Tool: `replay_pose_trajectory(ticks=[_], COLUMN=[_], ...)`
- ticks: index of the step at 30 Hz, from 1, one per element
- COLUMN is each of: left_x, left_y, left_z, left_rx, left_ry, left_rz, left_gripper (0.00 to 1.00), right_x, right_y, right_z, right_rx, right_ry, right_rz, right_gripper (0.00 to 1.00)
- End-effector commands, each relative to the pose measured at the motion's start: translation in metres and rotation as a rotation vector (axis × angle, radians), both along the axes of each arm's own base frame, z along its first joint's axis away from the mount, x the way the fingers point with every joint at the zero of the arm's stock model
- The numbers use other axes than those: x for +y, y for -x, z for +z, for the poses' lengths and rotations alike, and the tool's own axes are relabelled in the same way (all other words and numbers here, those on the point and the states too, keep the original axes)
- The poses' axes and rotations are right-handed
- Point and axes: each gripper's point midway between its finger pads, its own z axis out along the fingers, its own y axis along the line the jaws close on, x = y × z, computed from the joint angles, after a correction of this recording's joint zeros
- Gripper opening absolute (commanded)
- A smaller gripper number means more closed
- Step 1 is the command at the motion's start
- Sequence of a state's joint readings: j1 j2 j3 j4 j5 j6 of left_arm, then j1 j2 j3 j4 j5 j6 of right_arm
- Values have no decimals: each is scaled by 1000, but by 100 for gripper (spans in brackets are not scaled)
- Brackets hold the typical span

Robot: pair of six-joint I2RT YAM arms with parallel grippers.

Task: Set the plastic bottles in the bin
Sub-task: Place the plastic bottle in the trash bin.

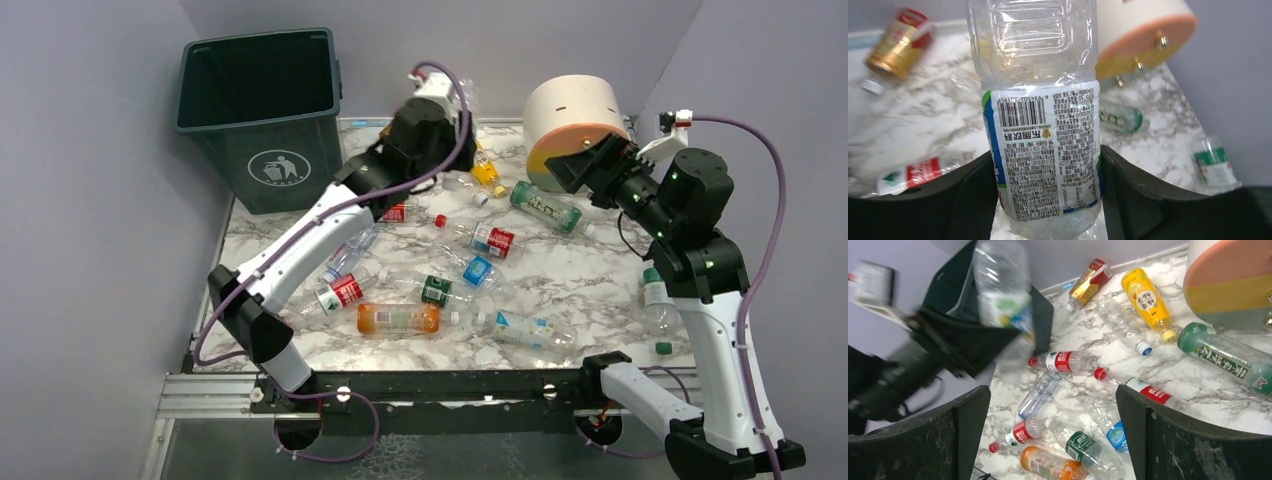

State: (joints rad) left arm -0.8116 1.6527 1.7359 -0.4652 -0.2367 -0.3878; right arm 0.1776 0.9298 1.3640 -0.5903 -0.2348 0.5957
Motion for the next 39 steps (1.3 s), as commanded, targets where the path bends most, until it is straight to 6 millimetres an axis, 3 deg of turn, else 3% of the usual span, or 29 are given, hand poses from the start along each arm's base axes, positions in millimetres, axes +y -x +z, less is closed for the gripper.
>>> replay_pose_trajectory(ticks=[1,6,10,15,22,27,32,37,39], left_x=[73,143,201,271,362,390,393,391,388], left_y=[-24,-45,-62,-86,-118,-149,-176,-180,-173], left_z=[99,161,186,184,167,143,109,90,94], left_rx=[-209,-358,-433,-455,-436,-378,-315,-263,-255], left_ry=[67,103,119,94,129,141,130,122,127], left_rz=[153,322,464,631,781,792,781,765,753], left_gripper=[65,65,65,65,64,65,66,89,96], right_x=[11,17,21,24,28,31,33,26,16], right_y=[5,6,6,6,3,0,-4,-12,-17], right_z=[-5,-19,-28,-38,-48,-51,-56,-71,-80], right_rx=[3,35,50,70,92,99,109,144,169], right_ry=[-38,-51,-57,-58,-61,-66,-65,-8,43], right_rz=[59,90,112,131,155,168,176,137,87], right_gripper=[99,100,100,100,99,100,100,100,100])
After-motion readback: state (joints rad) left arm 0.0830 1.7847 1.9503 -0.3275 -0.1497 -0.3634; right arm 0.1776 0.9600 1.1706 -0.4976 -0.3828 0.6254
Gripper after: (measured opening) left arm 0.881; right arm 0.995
